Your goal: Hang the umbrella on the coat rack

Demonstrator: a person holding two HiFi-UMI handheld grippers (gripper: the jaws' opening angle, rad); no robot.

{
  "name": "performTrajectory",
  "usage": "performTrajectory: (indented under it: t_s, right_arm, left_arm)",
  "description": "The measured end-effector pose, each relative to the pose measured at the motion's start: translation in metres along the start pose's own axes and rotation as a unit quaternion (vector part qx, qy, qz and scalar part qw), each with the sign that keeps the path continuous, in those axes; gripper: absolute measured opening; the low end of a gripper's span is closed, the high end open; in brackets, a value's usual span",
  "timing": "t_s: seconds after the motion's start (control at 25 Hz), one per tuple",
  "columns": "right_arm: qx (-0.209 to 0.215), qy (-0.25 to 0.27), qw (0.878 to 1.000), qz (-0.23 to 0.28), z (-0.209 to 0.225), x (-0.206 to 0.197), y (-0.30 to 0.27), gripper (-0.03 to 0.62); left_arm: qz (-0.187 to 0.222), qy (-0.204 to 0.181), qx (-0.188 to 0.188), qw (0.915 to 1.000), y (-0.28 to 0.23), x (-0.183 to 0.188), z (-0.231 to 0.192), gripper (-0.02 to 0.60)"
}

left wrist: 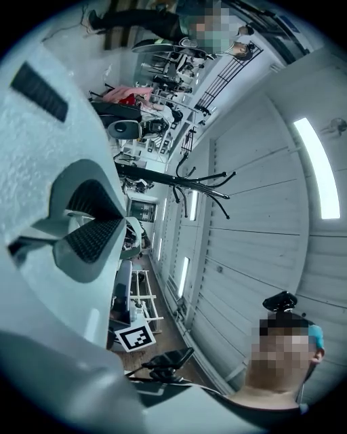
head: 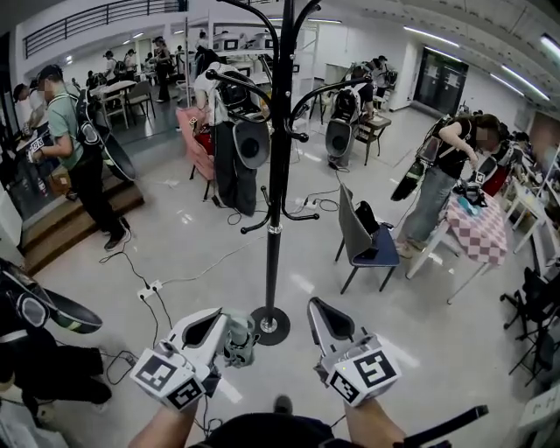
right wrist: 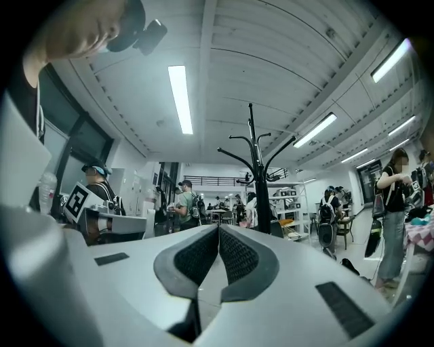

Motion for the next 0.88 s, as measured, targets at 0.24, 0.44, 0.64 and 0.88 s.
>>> performTrajectory:
  t_s: [0.24, 0.44, 0.64, 0.88]
  right_arm:
    - [0.015, -0.005, 1.000, -0.001, 0.033, -0.005, -0.012, 0.009]
    - [0.030, -0.003, 1.000, 0.001, 0.055, -0.008, -0.021, 0.009]
    - [0.049, -0.007, 0.999, 0.008, 0.074, -0.012, -0.029, 0.010]
    - [0.063, -0.008, 0.998, 0.009, 0.091, -0.016, -0.035, 0.009]
  left_arm:
    - [-0.001, 0.006, 0.019, 0.9998, -0.029, -0.007, -0.010, 0.009]
    - [-0.002, 0.004, 0.033, 0.9994, -0.052, -0.010, -0.016, 0.009]
    - [0.002, 0.005, 0.052, 0.9986, -0.074, -0.011, -0.027, 0.009]
    - [0.000, 0.006, 0.072, 0.9974, -0.093, -0.016, -0.041, 0.009]
Point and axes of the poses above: the fingertips, and each gripper's own axes: y backward along the fingers, z to its right, x out of its top, the point moved 6 cm from there along y, backward along the fingers, and after that the axes turned 1 degree about y, right-handed, at the moved point
